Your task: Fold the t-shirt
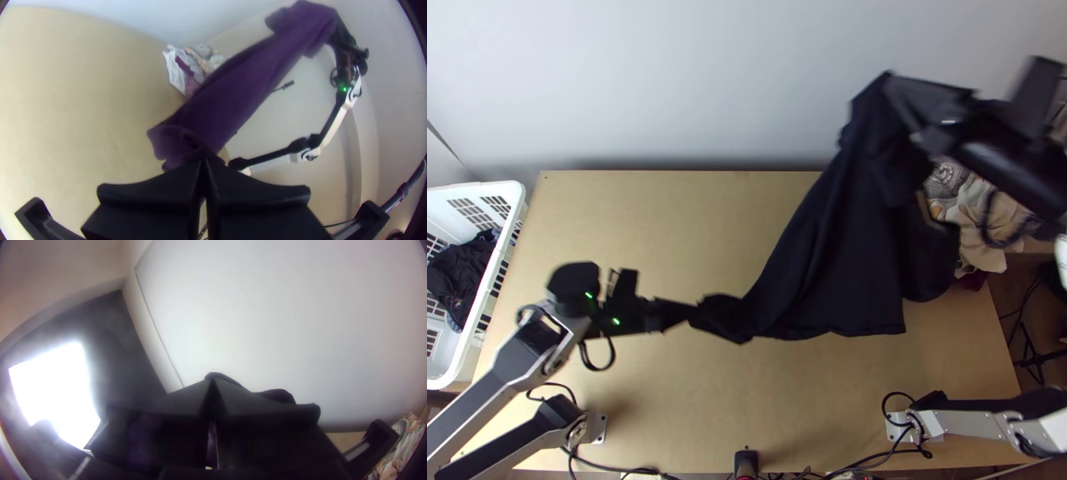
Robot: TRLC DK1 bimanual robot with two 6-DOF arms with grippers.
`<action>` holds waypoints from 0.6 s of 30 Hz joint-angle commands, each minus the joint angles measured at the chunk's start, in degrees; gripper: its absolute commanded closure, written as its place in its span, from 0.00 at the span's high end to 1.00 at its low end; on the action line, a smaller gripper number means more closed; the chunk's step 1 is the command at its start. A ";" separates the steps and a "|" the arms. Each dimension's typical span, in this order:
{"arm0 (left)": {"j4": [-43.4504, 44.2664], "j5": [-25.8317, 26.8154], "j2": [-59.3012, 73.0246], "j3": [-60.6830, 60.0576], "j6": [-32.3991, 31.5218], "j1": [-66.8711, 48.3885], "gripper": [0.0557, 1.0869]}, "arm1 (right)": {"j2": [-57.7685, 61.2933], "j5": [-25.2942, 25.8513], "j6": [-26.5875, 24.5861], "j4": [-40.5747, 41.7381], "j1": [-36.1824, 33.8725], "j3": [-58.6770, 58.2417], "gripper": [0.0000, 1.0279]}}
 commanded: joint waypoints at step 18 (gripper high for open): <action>2.42 -3.07 -6.14 -16.52 6.16 -15.82 0.04 | 49.97 6.38 -4.53 14.79 25.79 7.59 0.03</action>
